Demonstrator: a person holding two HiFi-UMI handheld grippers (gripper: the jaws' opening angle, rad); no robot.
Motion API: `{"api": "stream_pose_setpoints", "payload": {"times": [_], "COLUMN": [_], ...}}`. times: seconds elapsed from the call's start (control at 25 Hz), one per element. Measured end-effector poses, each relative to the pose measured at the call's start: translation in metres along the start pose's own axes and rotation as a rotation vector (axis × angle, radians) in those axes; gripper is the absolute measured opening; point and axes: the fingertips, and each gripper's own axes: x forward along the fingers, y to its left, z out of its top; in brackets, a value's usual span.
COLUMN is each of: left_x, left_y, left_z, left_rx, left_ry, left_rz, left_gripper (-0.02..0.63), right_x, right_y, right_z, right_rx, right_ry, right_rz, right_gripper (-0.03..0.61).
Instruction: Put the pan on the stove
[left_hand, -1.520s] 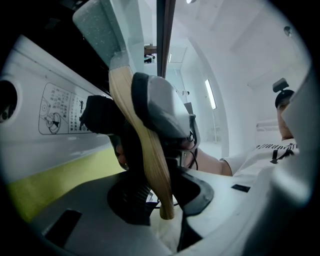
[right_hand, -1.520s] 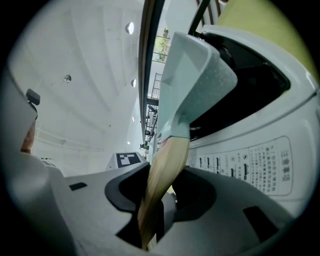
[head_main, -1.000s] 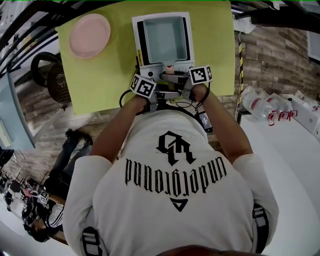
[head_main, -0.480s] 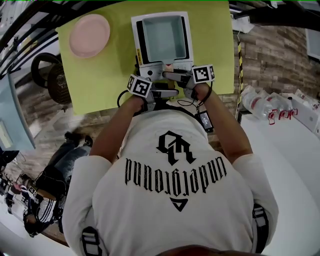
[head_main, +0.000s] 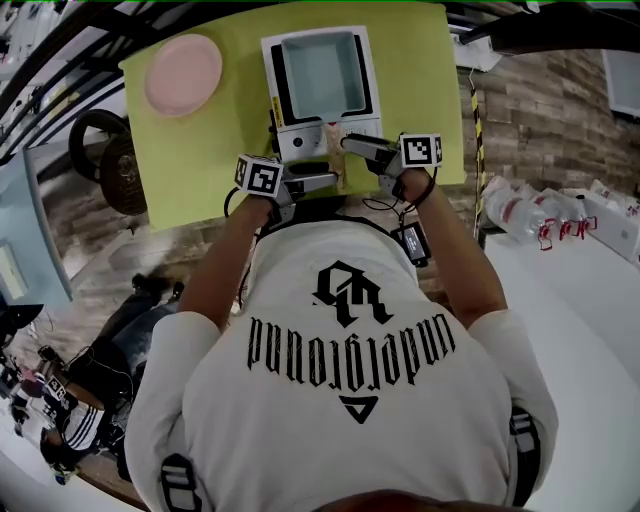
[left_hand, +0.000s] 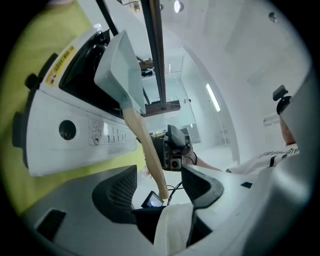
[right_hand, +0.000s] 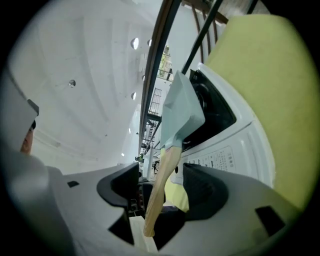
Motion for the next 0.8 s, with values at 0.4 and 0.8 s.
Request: {"api": "stream_pose_setpoints", "payload": {"times": [0.4,0.8], "left_x": [-0.047,-0.082], "left_y": [-0.052,-0.171], "left_z": [0.029,0.049], "left_rx": [0.359,0.777], "left_ry": [-0.213,-0.49], "left_rz": [0.218,0.343], "left_gripper": [0.114,0.008], "right_x": [-0.058,-0.099], "right_y": [0.05,0.176], "right_z": [0.005,-0.02], "right_rx": [-0.35,-0.808], "right_ry": [-0.183,-0.338], "right_rz": [-0.119,-0.153], "right_gripper": [0.113,-0.002]}}
